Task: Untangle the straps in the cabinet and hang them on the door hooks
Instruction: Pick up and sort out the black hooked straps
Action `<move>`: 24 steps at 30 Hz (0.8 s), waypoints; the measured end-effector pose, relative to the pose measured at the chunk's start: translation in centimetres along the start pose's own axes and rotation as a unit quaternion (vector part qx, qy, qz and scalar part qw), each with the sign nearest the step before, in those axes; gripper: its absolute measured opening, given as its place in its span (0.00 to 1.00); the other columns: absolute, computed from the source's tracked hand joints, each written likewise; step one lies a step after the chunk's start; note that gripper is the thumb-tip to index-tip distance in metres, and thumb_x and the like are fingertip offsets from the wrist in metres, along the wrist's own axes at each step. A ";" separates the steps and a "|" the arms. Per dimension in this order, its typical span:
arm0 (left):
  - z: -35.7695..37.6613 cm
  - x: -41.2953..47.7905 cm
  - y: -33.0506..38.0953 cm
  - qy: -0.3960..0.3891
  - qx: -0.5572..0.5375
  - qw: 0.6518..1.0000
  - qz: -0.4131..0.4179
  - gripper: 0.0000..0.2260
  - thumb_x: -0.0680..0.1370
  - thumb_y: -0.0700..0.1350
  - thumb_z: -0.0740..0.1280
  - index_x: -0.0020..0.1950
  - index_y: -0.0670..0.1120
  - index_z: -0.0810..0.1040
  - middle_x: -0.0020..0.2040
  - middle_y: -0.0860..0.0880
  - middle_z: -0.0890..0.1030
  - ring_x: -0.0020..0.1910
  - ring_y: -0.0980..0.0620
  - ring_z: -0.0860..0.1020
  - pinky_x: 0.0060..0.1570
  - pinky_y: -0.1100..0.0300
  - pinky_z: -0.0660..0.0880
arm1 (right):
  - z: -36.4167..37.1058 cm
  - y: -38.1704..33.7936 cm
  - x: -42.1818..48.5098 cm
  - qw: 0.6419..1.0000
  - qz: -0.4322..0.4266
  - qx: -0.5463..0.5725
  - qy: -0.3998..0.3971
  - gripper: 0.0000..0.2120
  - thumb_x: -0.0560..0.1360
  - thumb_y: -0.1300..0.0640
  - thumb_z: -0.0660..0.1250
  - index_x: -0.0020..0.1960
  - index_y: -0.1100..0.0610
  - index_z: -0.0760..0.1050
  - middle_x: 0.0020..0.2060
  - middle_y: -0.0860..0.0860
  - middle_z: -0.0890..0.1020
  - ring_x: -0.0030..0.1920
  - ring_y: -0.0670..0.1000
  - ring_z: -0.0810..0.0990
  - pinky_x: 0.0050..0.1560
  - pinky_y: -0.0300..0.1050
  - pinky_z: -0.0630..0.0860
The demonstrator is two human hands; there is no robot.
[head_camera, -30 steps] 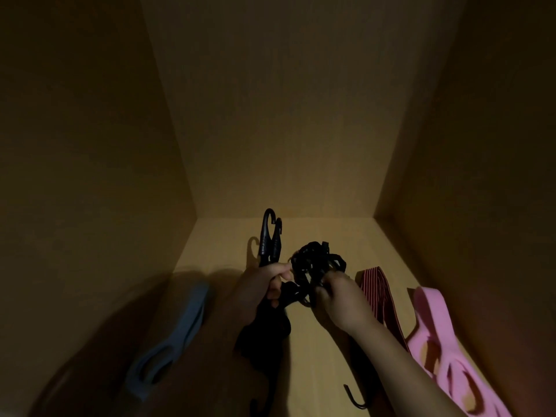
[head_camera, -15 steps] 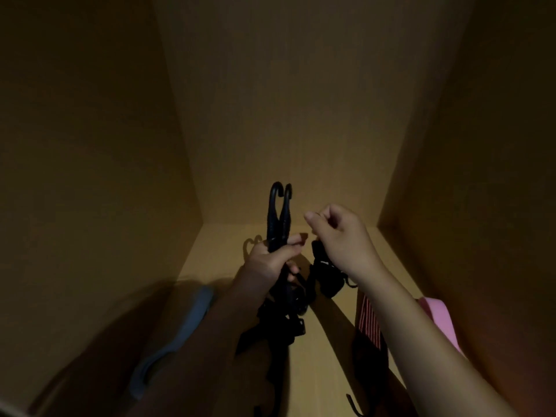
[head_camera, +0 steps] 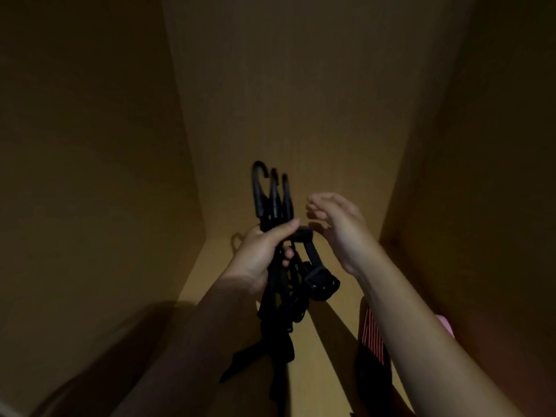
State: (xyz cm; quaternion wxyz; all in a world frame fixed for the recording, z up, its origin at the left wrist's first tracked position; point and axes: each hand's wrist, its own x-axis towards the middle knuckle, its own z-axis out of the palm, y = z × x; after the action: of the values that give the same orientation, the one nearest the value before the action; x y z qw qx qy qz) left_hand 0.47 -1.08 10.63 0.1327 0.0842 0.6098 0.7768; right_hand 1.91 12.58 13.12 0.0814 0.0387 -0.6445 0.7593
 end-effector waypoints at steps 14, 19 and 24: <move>-2.2 2.6 3.0 0.028 -0.223 0.974 -0.031 0.22 0.76 0.51 0.65 0.66 0.42 0.73 0.25 0.53 0.76 0.23 0.59 0.74 0.32 0.65 0.75 | -0.9 2.5 -2.9 0.957 0.048 -0.213 -0.194 0.18 0.71 0.54 0.72 0.58 0.50 0.70 0.45 0.50 0.79 0.46 0.47 0.80 0.46 0.38 0.75; -3.1 2.9 3.6 0.065 -0.340 0.938 -0.014 0.12 0.77 0.48 0.64 0.55 0.41 0.75 0.40 0.45 0.83 0.29 0.55 0.82 0.22 0.68 0.73 | -1.0 3.9 -3.2 0.890 0.091 -0.362 -0.261 0.16 0.68 0.46 0.72 0.52 0.50 0.74 0.45 0.46 0.80 0.44 0.37 0.79 0.46 0.36 0.76; -4.3 3.1 3.7 0.078 -0.304 0.949 -0.019 0.09 0.77 0.49 0.65 0.49 0.43 0.76 0.39 0.47 0.83 0.29 0.57 0.81 0.22 0.68 0.73 | -1.2 3.7 -3.3 0.963 0.085 -0.221 -0.132 0.11 0.77 0.62 0.61 0.36 0.55 0.73 0.27 0.45 0.72 0.27 0.42 0.71 0.32 0.34 0.67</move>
State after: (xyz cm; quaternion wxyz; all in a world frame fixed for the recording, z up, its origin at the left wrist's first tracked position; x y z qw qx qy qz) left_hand -4.14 -4.91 13.09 0.1189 -0.0328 0.3543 0.9270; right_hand 4.55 12.92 8.74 -0.0626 0.0652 -0.8022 0.5901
